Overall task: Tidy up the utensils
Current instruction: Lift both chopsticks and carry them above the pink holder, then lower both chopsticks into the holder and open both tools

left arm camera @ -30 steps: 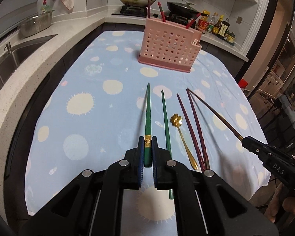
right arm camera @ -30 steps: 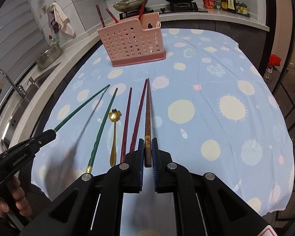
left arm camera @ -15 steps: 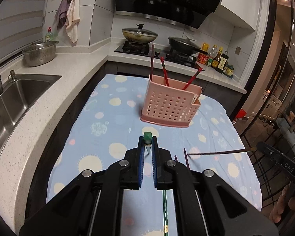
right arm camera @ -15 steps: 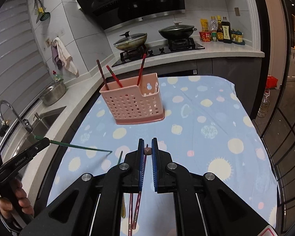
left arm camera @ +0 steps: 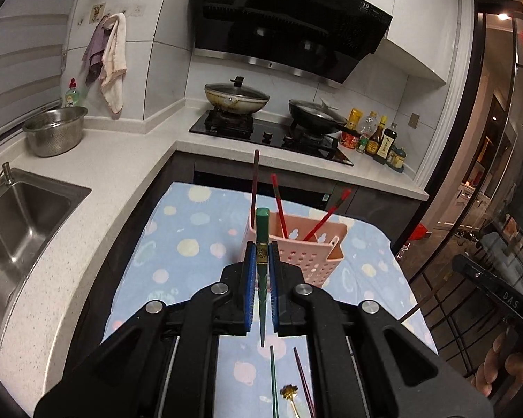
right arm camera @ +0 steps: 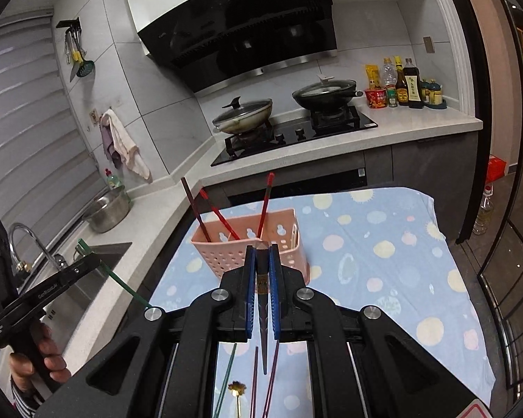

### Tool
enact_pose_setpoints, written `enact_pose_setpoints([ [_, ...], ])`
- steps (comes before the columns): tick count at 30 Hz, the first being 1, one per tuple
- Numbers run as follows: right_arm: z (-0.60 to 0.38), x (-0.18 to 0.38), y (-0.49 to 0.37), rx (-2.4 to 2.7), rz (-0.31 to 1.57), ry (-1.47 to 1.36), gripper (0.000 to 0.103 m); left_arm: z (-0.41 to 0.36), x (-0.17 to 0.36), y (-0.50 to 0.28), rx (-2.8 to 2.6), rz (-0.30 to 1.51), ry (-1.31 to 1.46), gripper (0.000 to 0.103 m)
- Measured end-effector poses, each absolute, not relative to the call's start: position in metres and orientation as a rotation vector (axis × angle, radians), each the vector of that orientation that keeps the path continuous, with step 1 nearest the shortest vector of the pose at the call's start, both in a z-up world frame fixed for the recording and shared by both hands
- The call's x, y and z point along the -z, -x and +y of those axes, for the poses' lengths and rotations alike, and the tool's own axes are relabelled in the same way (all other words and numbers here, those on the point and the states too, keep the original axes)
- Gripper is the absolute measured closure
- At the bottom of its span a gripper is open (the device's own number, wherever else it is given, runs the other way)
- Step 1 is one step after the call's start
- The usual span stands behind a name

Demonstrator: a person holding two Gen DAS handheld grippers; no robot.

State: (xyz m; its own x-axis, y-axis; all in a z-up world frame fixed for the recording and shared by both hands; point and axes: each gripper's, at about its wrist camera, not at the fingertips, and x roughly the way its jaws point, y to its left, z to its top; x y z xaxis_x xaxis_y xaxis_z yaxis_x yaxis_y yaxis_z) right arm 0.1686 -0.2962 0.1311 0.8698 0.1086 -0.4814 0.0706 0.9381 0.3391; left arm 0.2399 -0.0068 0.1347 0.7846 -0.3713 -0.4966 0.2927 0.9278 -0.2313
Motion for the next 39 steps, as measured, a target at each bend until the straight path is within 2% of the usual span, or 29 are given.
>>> enact_pose_setpoints([
  [11,-0.299,-0.188,-0.234,-0.039,0.381,-0.350,0.096,-0.026,-0.206,-0.293,0.383,0.406,0.151,0.096],
  [16,-0.303,-0.199,-0.267,-0.031,0.344,-0.365,0.096,-0.034,-0.219,-0.321,0.378,0.371,0.147,0.096],
  [21,-0.303,-0.192,-0.296,-0.017,0.358,-0.365,0.096,-0.039,-0.207,-0.345,0.378,0.382,0.150,0.096],
  [27,-0.299,-0.157,-0.321,-0.011,0.450,-0.350,0.096,-0.046,-0.172,-0.367,0.369,0.452,0.146,0.096],
  [39,-0.298,-0.114,-0.337,0.001,0.538,-0.355,0.096,-0.049,-0.129,-0.386,0.347,0.549,0.151,0.096],
])
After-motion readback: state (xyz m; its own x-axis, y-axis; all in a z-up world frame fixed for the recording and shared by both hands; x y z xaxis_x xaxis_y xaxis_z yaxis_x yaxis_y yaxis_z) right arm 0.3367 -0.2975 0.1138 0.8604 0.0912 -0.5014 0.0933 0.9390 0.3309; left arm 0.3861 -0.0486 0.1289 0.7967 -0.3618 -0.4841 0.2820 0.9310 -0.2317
